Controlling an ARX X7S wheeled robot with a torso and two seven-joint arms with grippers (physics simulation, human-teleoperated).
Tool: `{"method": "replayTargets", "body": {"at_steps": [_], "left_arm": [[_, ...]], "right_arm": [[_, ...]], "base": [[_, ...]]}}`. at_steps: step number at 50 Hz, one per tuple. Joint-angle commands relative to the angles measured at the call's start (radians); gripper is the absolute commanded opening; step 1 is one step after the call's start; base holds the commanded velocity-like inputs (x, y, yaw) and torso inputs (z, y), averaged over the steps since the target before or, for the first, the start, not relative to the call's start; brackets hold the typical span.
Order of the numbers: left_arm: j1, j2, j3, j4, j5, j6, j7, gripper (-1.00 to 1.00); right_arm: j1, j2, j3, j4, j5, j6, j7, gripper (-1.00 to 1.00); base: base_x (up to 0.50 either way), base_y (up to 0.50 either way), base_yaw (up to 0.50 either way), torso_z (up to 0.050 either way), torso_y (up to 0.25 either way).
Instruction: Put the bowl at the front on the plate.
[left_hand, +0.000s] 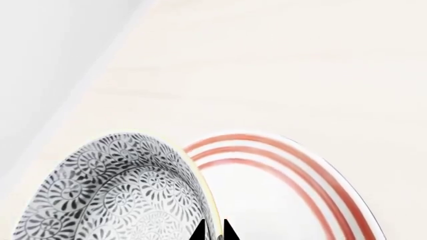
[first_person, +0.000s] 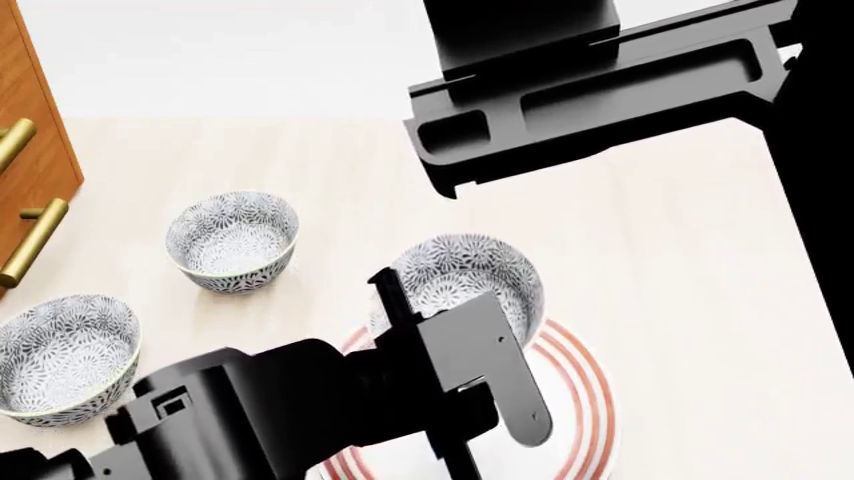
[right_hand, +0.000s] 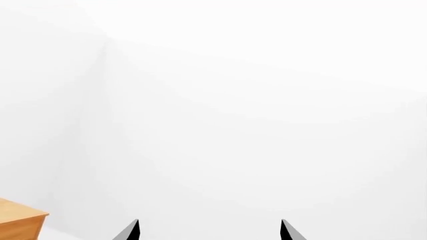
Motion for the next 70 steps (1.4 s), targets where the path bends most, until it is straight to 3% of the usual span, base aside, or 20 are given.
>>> {"method": "replayTargets", "body": {"at_steps": [1,70], "left_arm": [[-0.006,0.01,0.015,-0.001,0.007,-0.018,-0.005,-1.0],[0.036,0.034,0.054,-0.094,-0.05,0.045,0.007,-1.0]], "right_arm": [[-0.004,0.003,0.002,-0.004,-0.002,-0.005,-0.003,1.0],[-0.006,0.023,-0.002,-0.013,0.003,-0.017,-0.006,1.0]], "base": [[0.0,0.0,0.0,0.0,0.0],[0.0,0.0,0.0,0.0,0.0]]}}
